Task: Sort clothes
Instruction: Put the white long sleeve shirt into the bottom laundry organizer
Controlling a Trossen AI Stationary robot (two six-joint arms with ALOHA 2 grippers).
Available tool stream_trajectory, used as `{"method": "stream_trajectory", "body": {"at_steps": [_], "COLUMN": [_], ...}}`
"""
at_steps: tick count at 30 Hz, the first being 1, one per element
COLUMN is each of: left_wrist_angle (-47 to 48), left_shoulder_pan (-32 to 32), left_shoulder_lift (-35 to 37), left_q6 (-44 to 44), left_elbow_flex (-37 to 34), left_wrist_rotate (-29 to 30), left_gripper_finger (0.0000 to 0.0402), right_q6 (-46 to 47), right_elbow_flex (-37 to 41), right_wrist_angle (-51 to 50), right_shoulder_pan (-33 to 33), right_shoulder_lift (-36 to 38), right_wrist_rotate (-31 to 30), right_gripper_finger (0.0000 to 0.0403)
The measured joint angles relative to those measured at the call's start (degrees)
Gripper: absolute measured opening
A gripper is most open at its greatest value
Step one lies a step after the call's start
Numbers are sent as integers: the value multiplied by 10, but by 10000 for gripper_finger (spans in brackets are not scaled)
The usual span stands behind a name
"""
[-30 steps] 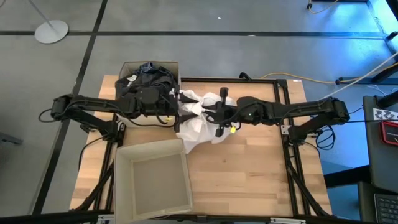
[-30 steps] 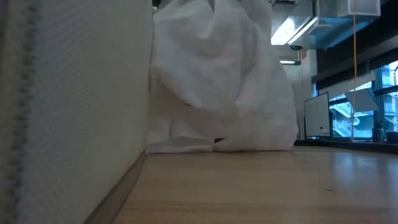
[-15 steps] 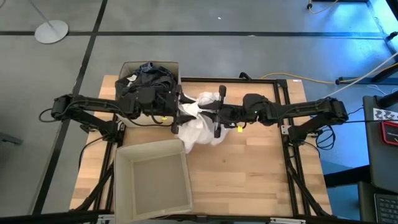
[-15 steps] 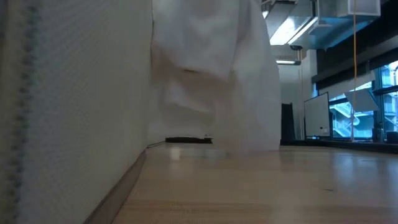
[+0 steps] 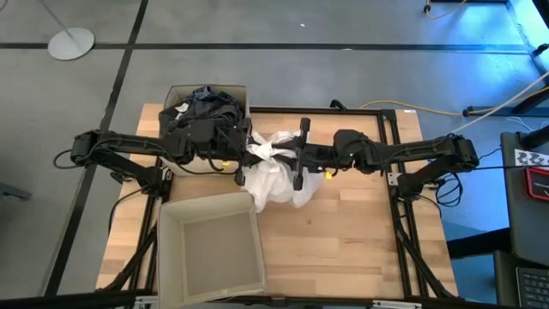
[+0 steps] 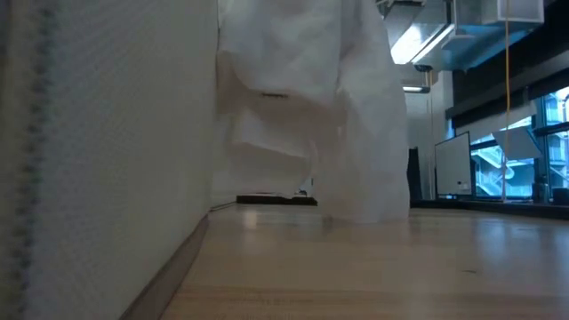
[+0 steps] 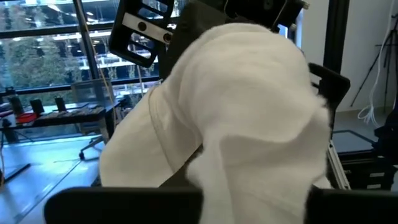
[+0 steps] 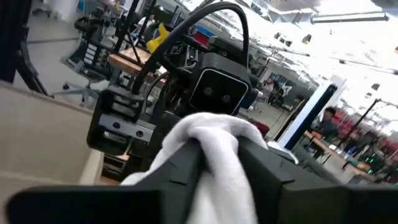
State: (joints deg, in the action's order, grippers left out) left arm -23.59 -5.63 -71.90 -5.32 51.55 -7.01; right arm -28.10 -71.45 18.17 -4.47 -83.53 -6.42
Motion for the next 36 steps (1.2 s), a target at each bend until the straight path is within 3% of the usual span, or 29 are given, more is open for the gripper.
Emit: {"method": "stream_trajectory", "body": {"at_steps": [5,12,22,30,36], "left_wrist_angle": [0,24,20,130,279], "left_shoulder_pan": [0,-1,-31,-73,-90], "left_shoulder_lift": [0,0,61,116,136], "left_q6": [2,23,0,-45,-114], "left_elbow_flex": [0,-2,20,128,251], "left_wrist_rotate": [1,14,86,139,251], "left_gripper_finger": [30,32,35,32,35], "right_q6": [-5,-10,45,163,175], "right_elbow_flex": [0,-4,-3,-1,-1], "right_wrist_angle": [0,-84,-271,-430,-449], "right_shoulder_pan": [-1,-34,-127,-136,-136], "right_shoulder_lift": [3,76,193,202,192], "right_wrist_rotate": [-29,-185,-345,-361,-365], "right_gripper_finger": [174,240,248,248,248]}}
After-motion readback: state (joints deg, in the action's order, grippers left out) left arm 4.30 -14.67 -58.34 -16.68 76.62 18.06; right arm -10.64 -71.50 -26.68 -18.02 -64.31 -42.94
